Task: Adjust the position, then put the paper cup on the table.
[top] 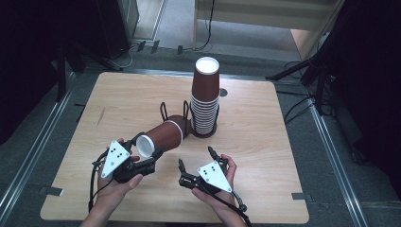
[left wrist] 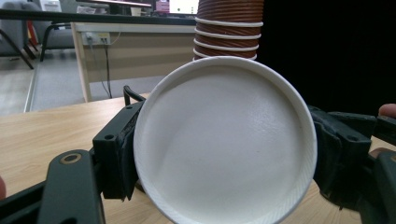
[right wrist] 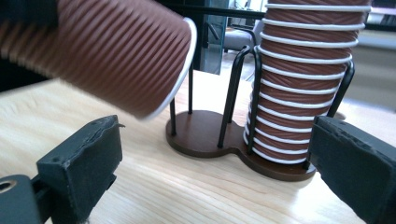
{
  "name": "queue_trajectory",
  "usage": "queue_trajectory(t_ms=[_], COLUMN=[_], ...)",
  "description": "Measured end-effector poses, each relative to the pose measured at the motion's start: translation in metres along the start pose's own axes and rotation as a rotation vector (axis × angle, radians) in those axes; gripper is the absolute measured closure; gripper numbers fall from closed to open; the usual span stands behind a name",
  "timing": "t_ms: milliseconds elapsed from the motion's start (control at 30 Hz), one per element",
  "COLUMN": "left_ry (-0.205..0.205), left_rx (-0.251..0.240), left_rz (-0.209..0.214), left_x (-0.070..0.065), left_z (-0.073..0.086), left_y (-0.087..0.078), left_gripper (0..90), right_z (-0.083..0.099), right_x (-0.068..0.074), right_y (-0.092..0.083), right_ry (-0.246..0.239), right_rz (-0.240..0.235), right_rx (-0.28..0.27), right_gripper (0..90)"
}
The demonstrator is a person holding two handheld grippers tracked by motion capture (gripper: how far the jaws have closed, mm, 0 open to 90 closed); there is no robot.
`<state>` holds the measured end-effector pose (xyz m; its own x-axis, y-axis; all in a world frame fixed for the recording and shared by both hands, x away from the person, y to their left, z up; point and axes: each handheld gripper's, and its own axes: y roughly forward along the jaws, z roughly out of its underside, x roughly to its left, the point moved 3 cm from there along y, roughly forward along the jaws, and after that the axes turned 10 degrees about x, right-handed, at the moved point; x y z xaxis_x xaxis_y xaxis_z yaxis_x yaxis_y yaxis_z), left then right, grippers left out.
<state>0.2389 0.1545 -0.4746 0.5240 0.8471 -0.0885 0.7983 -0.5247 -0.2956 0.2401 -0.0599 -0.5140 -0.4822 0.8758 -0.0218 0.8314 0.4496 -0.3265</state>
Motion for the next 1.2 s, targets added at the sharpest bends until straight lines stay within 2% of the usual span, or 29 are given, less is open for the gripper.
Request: queue_trajectory(t_ms=[67,167,233,300,367,400,500,567,667,800,933,1000,1200], left_ry=[0.002,-0.007,-0.023,-0.025,-0.017,-0.019,-0.039,-0.049,-0.049,-0.041,-0.039,-0.037,-0.039], left_rx=[-0.008,-0.023,-0.035,-0.048,-0.064,-0.068,-0.08,-0.093,-0.101,-0.104,-0.102,-0.106,-0.112], left_rz=[-0.001,-0.021,-0.013,-0.004,-0.013,-0.013,-0.007,-0.003,0.001,0.011,0.018,0.019,0.013], left_x=[0.0,0.0,0.0,0.0,0.0,0.001,0.002,0.002,0.0,-0.003,-0.004,-0.004,-0.004], left_z=[0.0,0.0,0.0,0.001,0.001,0.002,0.001,0.0,0.0,0.001,0.002,0.002,0.004], left_y=[0.0,0.001,0.002,0.003,0.004,0.004,0.004,0.003,0.004,0.006,0.006,0.006,0.007], left_gripper=[23.3,23.3,23.3,23.3,23.3,23.3,23.3,23.3,23.3,23.3,23.3,23.2,23.2], right_z=[-0.003,-0.007,-0.009,-0.012,-0.015,-0.017,-0.021,-0.023,-0.027,-0.033,-0.034,-0.032,-0.025], right_x=[-0.001,-0.001,0.0,-0.001,-0.001,-0.002,-0.003,-0.002,-0.002,-0.002,0.0,0.0,-0.003], right_y=[-0.002,-0.005,-0.007,-0.008,-0.01,-0.01,-0.011,-0.012,-0.012,-0.016,-0.016,-0.015,-0.012], right_ry=[0.066,0.129,0.178,0.234,0.288,0.327,0.404,0.449,0.504,0.673,0.805,0.862,1.063], right_rz=[-0.023,-0.037,-0.028,-0.047,-0.068,-0.086,-0.118,-0.14,-0.148,-0.208,-0.247,-0.274,-0.291], right_rx=[-0.004,-0.01,-0.012,-0.015,0.013,0.016,0.037,0.047,0.048,0.025,0.006,0.022,0.038], right_gripper=[3.5,3.5,2.9,1.9,1.9,1.9,1.9,1.9,1.9,1.2,0.0,0.0,0.0])
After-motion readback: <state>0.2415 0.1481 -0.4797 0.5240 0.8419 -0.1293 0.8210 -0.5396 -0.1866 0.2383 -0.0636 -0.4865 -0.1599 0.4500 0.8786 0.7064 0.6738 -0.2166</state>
